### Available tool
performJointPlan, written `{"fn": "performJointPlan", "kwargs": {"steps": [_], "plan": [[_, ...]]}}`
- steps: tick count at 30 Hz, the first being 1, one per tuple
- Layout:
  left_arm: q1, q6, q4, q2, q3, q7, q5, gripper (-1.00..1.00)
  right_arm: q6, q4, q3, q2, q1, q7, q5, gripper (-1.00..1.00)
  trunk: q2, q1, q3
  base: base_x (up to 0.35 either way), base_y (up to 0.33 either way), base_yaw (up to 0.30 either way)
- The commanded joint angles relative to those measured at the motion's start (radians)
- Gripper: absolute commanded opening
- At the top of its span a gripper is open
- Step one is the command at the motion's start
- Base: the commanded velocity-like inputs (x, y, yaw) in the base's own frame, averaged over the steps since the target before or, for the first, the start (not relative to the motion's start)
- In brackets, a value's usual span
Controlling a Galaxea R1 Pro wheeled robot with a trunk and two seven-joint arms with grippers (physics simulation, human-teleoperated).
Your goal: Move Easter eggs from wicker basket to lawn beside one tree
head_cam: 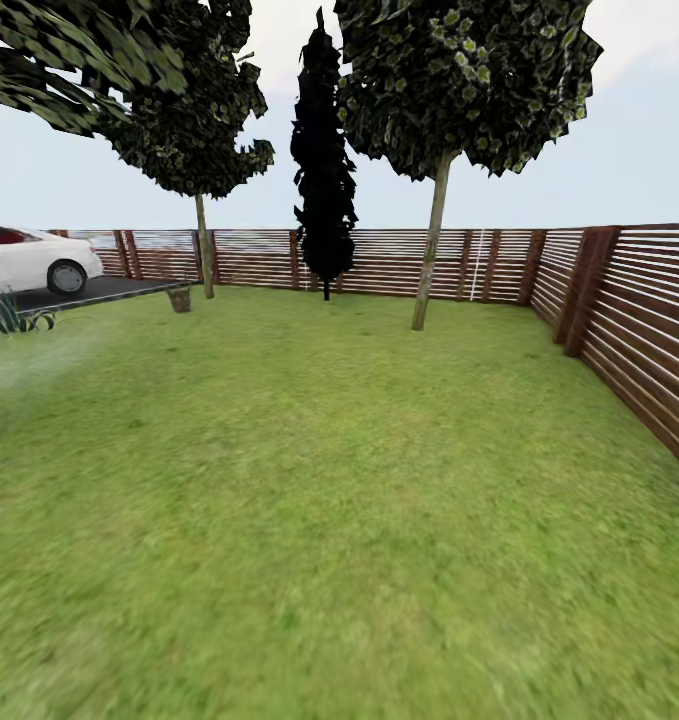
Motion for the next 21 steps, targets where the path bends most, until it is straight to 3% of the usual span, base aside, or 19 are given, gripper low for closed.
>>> {"fn": "performJointPlan", "kwargs": {"steps": [1, 12, 21], "plan": [[0.004, -0.003, -0.006, -0.006, 0.005, -0.006, 0.005, 1.0, -0.006, -0.006, 0.003, 0.001, -0.006, 0.006, 0.0, 1.0, 0.0, 0.0, 0.0, 0.0, 0.0, 0.0], [0.004, -0.005, -0.032, -0.015, 0.008, -0.008, 0.005, 1.0, -0.045, -0.012, 0.002, -0.001, -0.069, 0.006, 0.003, 1.0, 0.0, 0.0, 0.0, 0.0, 0.0, 0.0], [0.004, -0.005, -0.032, -0.015, 0.008, -0.008, 0.005, 1.0, -0.096, -0.012, 0.002, 0.001, -0.069, 0.005, 0.002, 1.0, 0.0, 0.0, 0.0, 0.0, 0.0, 0.001]]}}
